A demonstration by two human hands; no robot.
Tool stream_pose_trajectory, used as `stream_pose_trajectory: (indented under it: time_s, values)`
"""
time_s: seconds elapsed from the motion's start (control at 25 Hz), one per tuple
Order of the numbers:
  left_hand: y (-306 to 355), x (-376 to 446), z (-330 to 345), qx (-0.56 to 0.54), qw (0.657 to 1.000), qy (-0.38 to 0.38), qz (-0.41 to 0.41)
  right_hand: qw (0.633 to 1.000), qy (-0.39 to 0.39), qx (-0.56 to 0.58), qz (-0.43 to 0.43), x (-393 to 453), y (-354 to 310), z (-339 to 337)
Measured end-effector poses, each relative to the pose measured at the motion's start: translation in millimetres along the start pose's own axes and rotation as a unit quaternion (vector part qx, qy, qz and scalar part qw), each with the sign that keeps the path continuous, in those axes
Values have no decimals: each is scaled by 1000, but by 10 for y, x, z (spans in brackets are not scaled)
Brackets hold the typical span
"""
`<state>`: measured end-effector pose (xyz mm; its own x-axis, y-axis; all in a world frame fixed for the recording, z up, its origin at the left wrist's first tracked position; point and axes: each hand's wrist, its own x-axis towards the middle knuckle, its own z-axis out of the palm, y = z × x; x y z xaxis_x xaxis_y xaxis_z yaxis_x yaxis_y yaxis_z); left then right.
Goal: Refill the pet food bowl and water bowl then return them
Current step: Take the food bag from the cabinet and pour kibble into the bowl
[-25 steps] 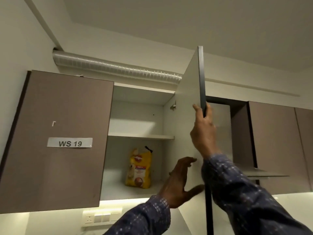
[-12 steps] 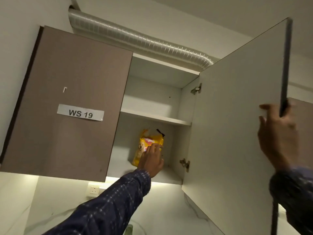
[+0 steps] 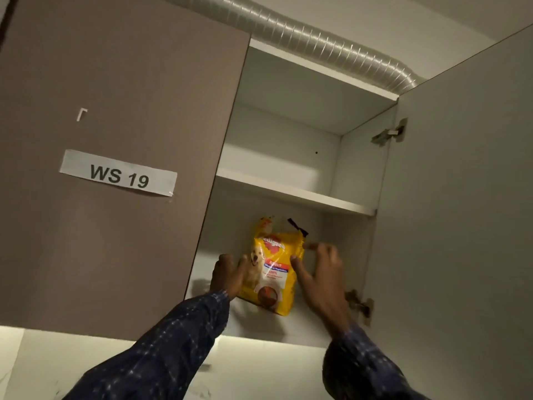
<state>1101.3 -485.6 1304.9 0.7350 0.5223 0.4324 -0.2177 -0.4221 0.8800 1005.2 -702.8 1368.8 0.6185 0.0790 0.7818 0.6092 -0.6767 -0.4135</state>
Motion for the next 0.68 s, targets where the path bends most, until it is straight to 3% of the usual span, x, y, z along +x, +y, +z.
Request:
stream_pose_trajectory:
  time_s: [0.08, 0.16, 0.24, 0.36, 0.44, 0.68]
  values:
    - [-32, 248, 80, -86, 995, -1, -40, 982, -61, 127, 122, 211, 271, 565]
    - [-29, 405, 179, -116, 991, -31, -64, 945, -43, 227, 231, 440, 660, 1038]
    - [-17, 495, 293, -128, 984, -87, -91, 924, -19, 256, 284, 658, 1044, 1375]
    - [-109, 640, 531, -157, 970, -152, -108, 875, -56, 358, 321, 752, 1197, 1595]
    - [-190, 710, 661, -150, 969, -163, -104, 864, -61, 391, 312, 721, 1142, 1622]
    - [36, 459, 560, -150, 982, -68, -89, 870, 28, 361, 334, 609, 1022, 1551]
